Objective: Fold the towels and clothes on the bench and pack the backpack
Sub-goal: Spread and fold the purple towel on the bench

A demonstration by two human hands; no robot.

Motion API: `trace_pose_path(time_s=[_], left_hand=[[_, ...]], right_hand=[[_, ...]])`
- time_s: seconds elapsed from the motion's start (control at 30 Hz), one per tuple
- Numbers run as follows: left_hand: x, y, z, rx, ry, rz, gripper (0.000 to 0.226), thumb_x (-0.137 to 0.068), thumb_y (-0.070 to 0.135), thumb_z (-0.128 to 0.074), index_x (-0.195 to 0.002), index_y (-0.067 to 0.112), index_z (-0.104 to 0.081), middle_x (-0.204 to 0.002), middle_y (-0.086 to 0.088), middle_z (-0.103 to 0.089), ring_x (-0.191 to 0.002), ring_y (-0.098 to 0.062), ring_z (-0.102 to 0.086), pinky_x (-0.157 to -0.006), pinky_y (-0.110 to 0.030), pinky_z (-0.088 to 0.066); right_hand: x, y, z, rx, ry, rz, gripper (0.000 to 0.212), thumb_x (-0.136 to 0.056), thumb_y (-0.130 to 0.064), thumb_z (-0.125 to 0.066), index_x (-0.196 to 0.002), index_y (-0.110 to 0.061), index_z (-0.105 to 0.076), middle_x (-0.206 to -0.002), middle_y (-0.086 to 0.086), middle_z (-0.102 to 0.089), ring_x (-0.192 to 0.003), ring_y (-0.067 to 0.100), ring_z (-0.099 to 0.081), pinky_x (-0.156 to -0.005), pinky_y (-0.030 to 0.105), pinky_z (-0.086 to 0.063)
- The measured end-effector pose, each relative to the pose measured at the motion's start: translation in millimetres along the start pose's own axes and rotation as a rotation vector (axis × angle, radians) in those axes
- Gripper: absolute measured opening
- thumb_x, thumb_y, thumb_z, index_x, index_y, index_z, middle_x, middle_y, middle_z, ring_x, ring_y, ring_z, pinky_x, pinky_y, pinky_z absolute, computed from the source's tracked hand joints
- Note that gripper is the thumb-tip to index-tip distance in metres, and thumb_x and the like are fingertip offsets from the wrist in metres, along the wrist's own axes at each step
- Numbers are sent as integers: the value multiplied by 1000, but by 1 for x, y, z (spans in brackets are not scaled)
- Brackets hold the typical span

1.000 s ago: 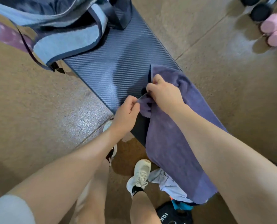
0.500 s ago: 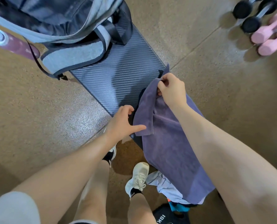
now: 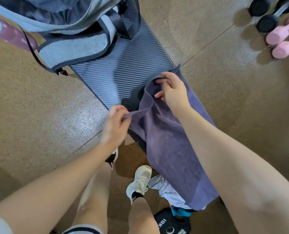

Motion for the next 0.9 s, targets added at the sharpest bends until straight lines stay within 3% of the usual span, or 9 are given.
trace_pose_path(time_s=[0.1, 0.17, 0.23, 0.33, 0.43, 0.53, 0.6, 0.73, 0.9], left_hand=[[-6, -10, 39, 478, 126, 357, 22, -97, 10, -41, -85, 11, -59, -73, 2, -62, -68, -9, -57, -67, -24, -47], [-15, -28, 58, 564, 160, 494, 23, -97, 11, -40, -83, 15, -59, -68, 3, -63, -68, -14, -55, -65, -26, -46], [-23, -46, 69, 425, 146, 540, 15, -92, 16, -49, -80, 21, -57, -67, 4, -61, -71, -19, -53, -63, -27, -45], [-37, -62, 68, 228, 49, 538, 13, -83, 28, -64, -87, 23, -52, -76, 3, -59, -81, -23, -56, -73, -35, -44], [-51, -57, 62, 62, 7, 482, 25, -82, 28, -68, -94, 16, -50, -73, 5, -54, -77, -22, -56, -63, -29, -37], [-58, -47, 63, -70, -9, 466, 35, -75, 34, -74, -85, 16, -47, -74, 4, -56, -69, -16, -53, -53, -23, -34], [-57, -46, 65, -144, -43, 461, 38, -73, 38, -75, -83, 19, -45, -79, 5, -55, -72, -15, -53, -55, -24, -37], [-51, -51, 57, -266, -108, 433, 51, -71, 41, -76, -105, 11, -53, -110, -3, -50, -98, -22, -52, -80, -34, -43], [-53, -42, 47, -225, -43, 513, 25, -81, 29, -63, -92, 10, -51, -92, -5, -56, -83, -24, -53, -64, -29, -40]], right_hand=[[-8, -7, -11, 138, -40, 105, 43, -90, 8, -37, -128, -9, -49, -90, -2, -58, -77, 11, -54, -81, 20, -43], [-12, -10, -18, 214, -148, 113, 55, -90, 7, -38, -137, -23, -41, -92, -3, -54, -86, 10, -51, -87, 17, -38], [-15, -12, -21, 249, -148, 91, 53, -92, 2, -41, -137, -25, -41, -98, 0, -55, -90, 12, -53, -91, 19, -39], [-24, -13, -16, 343, 70, 132, 31, -94, -6, -43, -121, -10, -56, -115, 10, -60, -102, 23, -57, -101, 32, -41], [-35, -17, -12, 471, 159, 138, 29, -95, -6, -41, -122, -5, -52, -128, 14, -45, -108, 24, -50, -94, 15, -28], [-51, -24, -9, 567, 199, 122, 37, -95, -7, -40, -132, -7, -44, -139, 13, -36, -119, 24, -46, -92, 20, -28], [-60, -28, -11, 553, 223, 114, 38, -94, -9, -45, -132, -12, -47, -137, 10, -37, -116, 23, -49, -94, 23, -32], [-66, -30, -16, 543, 277, 92, 21, -90, -16, -56, -110, -13, -60, -117, 7, -43, -101, 25, -55, -89, 27, -37], [-65, -33, -19, 660, 287, 42, 18, -87, -20, -58, -101, -9, -61, -113, 15, -59, -106, 30, -54, -87, 31, -37]])
Point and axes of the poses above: each hand's wrist, its own x-axis away from the middle knuckle, its own z-axis out of the back of the hand, y = z × x, the point moved 2 cm from there along -x, towards the middle knuckle
